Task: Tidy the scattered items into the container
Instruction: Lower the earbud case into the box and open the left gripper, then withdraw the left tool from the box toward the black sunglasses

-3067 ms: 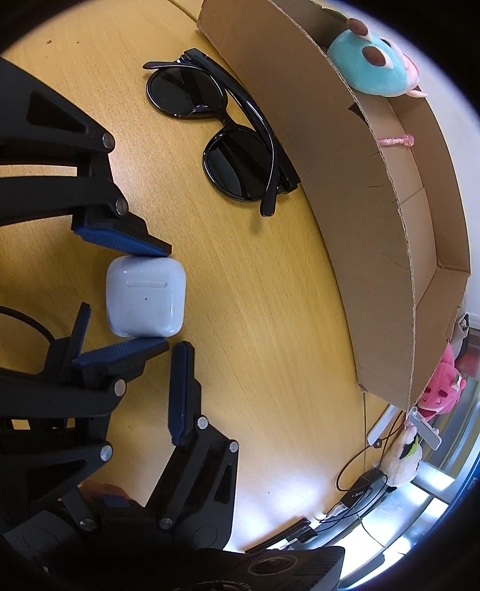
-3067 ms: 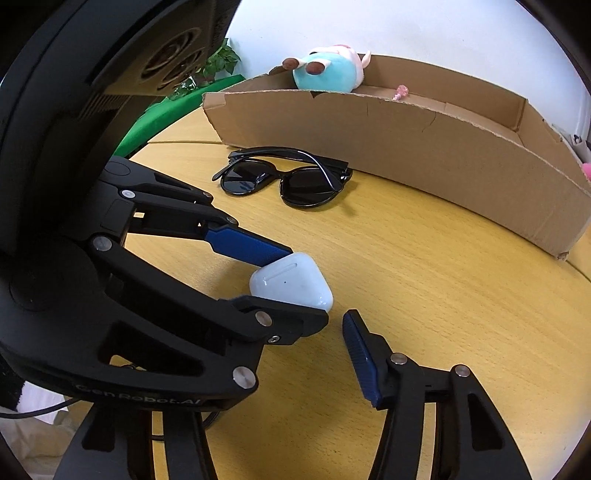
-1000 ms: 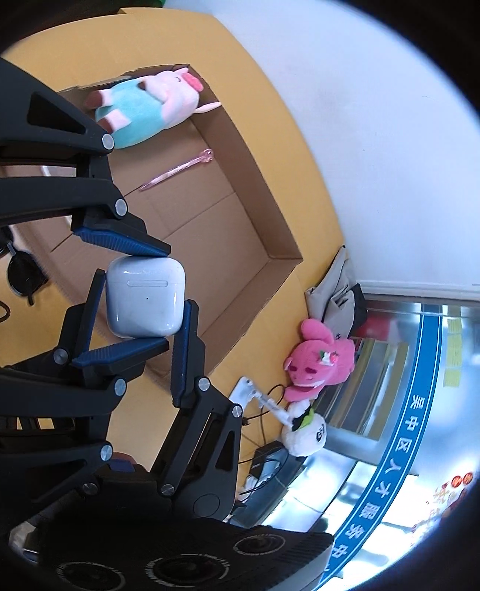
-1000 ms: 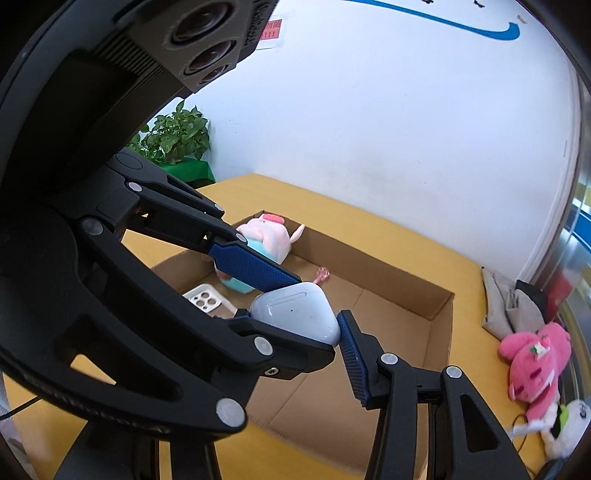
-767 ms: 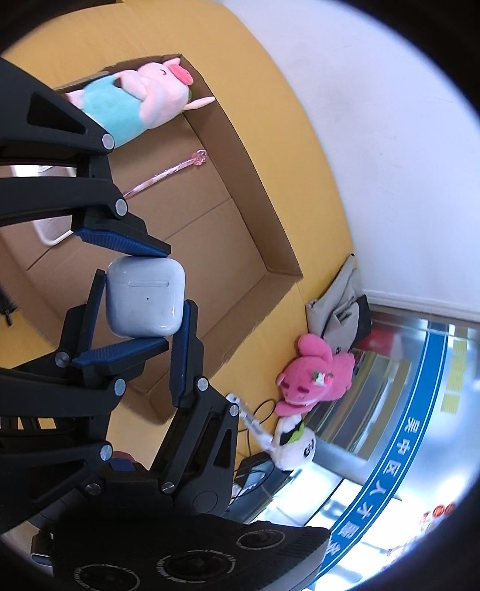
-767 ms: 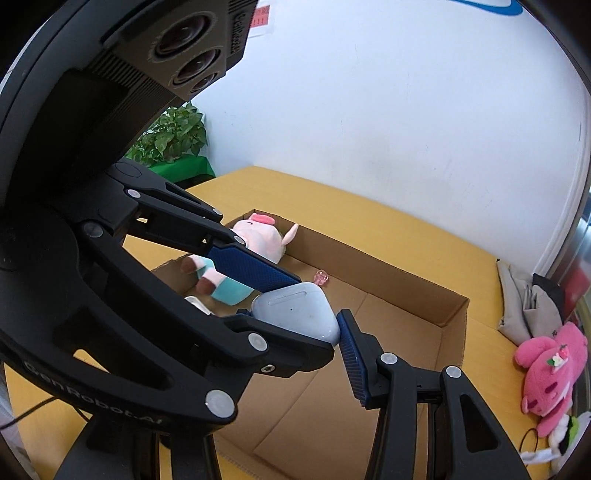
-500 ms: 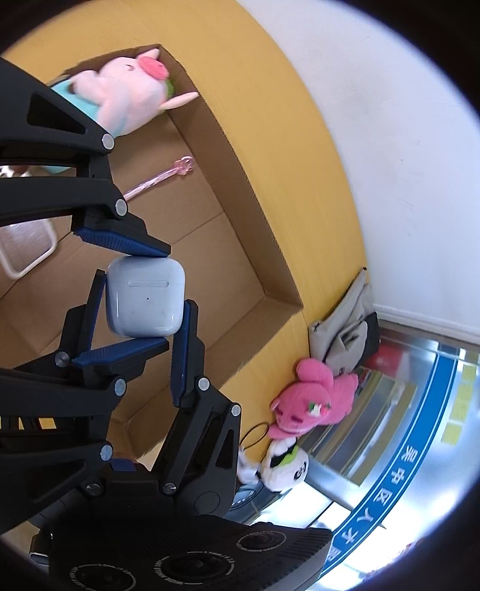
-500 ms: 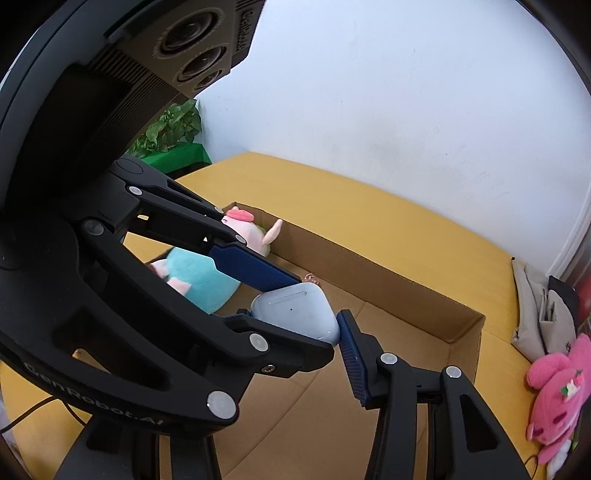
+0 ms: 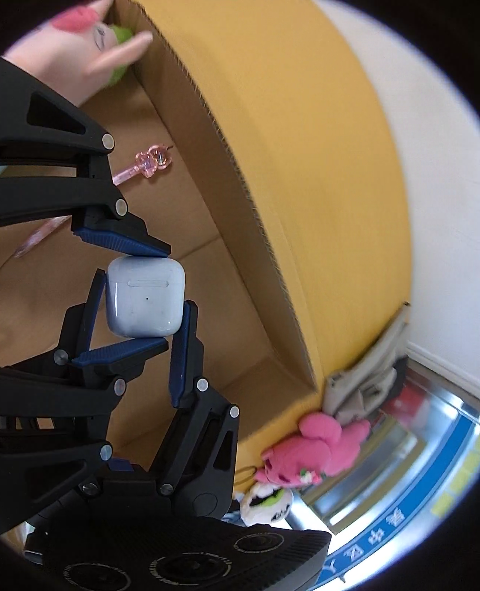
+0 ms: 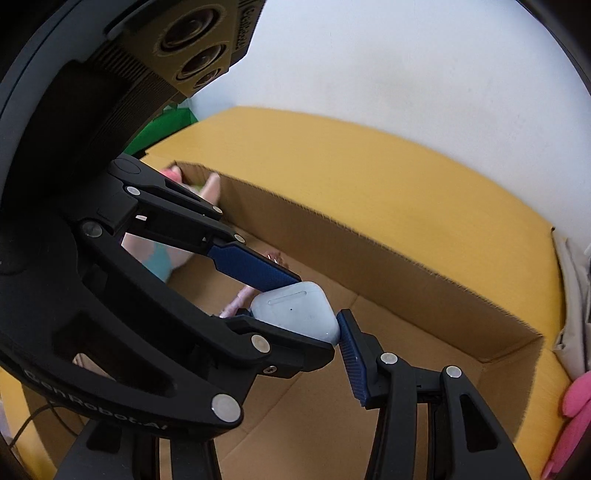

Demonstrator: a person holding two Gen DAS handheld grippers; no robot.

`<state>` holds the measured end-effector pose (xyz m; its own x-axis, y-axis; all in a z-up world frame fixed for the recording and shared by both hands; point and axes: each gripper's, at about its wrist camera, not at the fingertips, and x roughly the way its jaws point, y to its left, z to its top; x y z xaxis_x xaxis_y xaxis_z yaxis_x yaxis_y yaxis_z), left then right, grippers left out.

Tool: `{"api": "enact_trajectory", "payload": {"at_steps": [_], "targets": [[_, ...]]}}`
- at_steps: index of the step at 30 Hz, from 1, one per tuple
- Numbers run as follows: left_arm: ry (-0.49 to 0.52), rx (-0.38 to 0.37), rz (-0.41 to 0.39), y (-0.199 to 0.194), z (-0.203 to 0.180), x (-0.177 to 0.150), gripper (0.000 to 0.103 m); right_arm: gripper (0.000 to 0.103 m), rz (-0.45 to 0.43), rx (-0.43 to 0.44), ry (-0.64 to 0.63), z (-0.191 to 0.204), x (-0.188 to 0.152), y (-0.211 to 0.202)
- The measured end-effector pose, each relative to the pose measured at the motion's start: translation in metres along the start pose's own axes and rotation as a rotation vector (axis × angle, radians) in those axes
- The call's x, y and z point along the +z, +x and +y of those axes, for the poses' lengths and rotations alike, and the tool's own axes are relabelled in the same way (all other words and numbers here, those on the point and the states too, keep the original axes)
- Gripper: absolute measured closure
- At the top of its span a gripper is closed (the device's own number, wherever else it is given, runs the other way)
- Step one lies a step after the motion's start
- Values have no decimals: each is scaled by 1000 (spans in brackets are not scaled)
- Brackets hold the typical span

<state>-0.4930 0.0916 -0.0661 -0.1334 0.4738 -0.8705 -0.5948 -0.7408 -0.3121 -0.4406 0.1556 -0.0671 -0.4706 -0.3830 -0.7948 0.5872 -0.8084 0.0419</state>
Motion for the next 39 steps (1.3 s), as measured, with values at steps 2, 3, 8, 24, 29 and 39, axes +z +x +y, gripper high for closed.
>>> {"api": "enact_trajectory", "payload": {"at_steps": [2,3,8,24,29,39], "targets": [[-9,-1,18,12,5,2,61,52,22,6,14,-5,-4,13],[-14,-3,24,16,8,2,61,52,32,8,22,-7,-6,20],[-29,-6,53,36,18,2,61,52,71,6,25,-10,-13,40],[-64,40,56,41,20,4,60,43,113,-11,40,-8,-25,41],[-59,82,-27,2,9,-2,59,17,63,-50,-7,7,-26,3],[-73,228,-353,-142,-49,-77,30,6,-85,-127,-7,82,-73,-123]]}}
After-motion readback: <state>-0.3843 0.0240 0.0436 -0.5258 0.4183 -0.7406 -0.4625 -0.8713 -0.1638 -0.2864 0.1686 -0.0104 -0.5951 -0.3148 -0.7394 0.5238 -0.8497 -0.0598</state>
